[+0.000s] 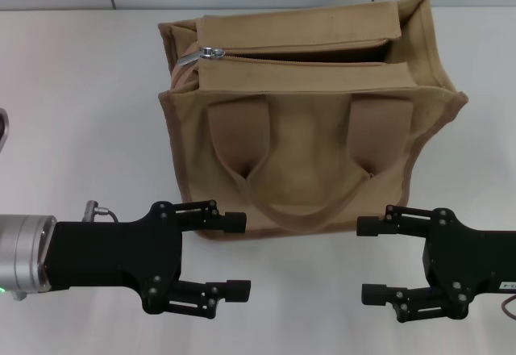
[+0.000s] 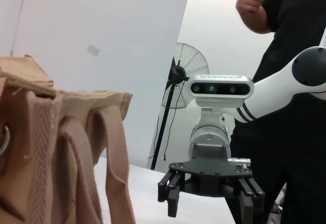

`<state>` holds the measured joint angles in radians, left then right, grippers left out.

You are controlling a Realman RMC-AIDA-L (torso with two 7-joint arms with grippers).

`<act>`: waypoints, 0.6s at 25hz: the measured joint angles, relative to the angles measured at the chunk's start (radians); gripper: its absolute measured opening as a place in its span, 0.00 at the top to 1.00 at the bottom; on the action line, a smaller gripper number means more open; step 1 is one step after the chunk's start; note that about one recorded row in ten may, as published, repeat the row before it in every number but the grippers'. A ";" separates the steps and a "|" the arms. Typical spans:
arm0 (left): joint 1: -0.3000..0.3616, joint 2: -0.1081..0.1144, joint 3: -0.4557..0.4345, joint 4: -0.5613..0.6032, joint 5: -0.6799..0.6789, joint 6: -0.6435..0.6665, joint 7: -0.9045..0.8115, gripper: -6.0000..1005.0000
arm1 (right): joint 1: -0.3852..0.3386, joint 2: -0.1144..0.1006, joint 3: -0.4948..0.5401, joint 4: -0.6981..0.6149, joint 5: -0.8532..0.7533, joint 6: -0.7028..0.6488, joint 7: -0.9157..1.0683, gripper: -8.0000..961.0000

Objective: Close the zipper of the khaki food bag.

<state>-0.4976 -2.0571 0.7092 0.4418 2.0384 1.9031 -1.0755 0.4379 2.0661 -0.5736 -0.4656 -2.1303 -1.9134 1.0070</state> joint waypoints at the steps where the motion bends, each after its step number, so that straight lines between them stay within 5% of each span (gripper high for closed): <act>1: 0.001 0.000 0.000 0.000 0.000 0.002 0.001 0.17 | 0.000 0.000 0.000 0.000 0.000 0.000 0.000 0.15; 15: 0.008 0.002 -0.001 0.000 -0.004 0.016 0.012 0.20 | 0.007 0.002 0.001 0.001 0.000 0.001 -0.001 0.15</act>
<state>-0.4895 -2.0554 0.7083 0.4417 2.0347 1.9196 -1.0635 0.4446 2.0678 -0.5725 -0.4647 -2.1305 -1.9120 1.0062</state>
